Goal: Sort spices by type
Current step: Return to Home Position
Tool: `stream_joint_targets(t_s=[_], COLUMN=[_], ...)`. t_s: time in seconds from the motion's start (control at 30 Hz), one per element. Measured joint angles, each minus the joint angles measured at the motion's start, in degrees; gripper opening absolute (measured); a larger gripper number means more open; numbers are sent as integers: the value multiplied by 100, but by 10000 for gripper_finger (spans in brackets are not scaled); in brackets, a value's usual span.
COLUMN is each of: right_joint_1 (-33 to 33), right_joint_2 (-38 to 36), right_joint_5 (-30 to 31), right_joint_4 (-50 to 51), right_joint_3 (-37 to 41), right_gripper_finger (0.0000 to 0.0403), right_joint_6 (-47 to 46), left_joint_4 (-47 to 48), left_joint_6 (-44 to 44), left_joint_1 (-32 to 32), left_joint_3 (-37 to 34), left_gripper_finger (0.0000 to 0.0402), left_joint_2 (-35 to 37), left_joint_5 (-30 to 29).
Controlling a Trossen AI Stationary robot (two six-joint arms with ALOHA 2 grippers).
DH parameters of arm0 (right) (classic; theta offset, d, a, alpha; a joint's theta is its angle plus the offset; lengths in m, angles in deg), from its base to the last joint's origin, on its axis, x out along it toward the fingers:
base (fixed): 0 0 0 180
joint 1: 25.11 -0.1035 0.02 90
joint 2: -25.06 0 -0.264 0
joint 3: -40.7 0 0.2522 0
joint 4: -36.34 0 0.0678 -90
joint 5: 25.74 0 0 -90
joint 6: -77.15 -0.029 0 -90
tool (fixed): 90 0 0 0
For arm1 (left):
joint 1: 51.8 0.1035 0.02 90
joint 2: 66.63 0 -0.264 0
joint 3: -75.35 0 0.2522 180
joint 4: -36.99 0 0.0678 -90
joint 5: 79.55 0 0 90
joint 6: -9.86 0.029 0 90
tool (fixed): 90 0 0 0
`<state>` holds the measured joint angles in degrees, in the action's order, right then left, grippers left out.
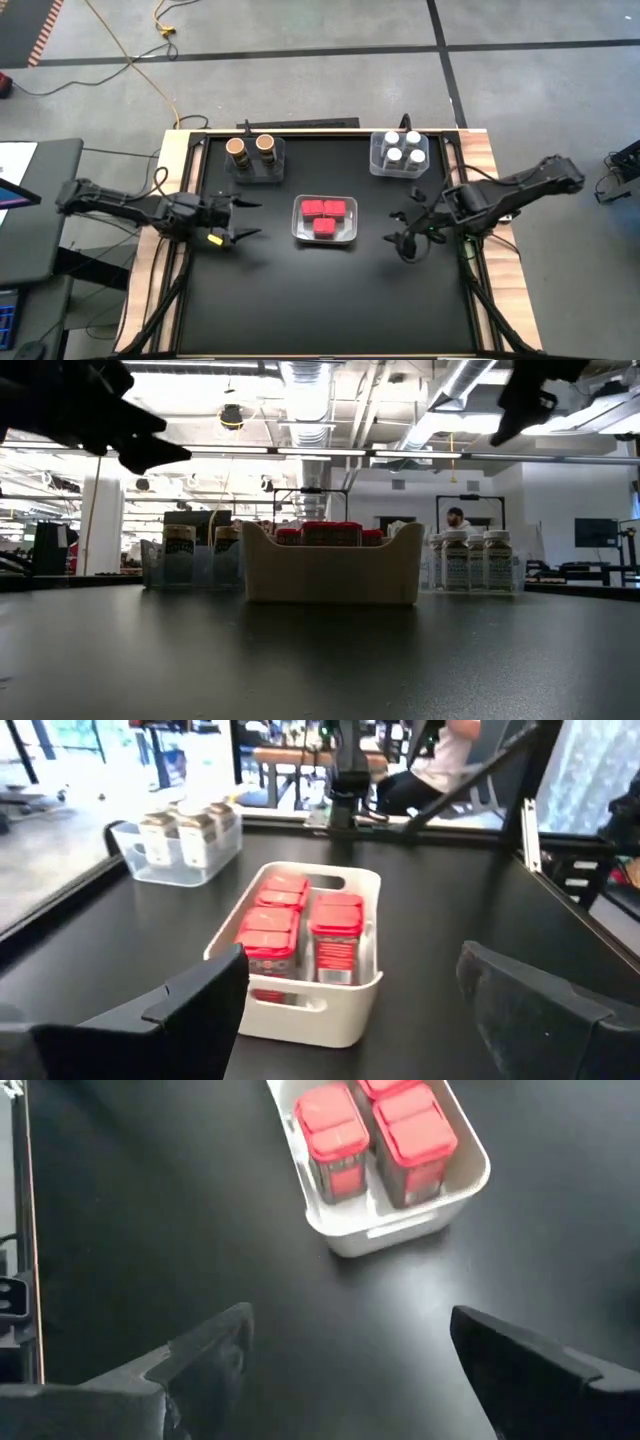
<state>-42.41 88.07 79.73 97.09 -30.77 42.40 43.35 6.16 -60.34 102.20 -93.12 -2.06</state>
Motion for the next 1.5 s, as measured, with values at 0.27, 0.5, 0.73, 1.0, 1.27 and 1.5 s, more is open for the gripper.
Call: stream_joint_targets(t_s=[0.27,0.5,0.73,1.0,1.27,1.5], right_joint_1=[-151,-223,-365,-596,-242,277], right_joint_2=[-462,-531,-320,-783,-1708,-2624], right_joint_5=[138,130,622,1462,1469,1193], right_joint_4=[866,1626,1380,-556,-3779,-5754], right_joint_3=[174,174,325,1946,4013,5119], right_gripper_finger=[368,368,368,368,368,368], right_joint_6=[-905,-742,-600,-574,573,1848], left_joint_4=[123,285,348,352,354,356], left_joint_6=[-152,0,177,-48,-62,-62], left_joint_1=[204,203,209,206,206,206], left_joint_3=[-864,-1235,-1244,-1253,-1259,-1261], left_gripper_finger=[343,343,343,343,343,343], left_joint_2=[1685,2633,2610,2576,2576,2576], left_joint_5=[-54,-154,-153,-151,-153,-155])
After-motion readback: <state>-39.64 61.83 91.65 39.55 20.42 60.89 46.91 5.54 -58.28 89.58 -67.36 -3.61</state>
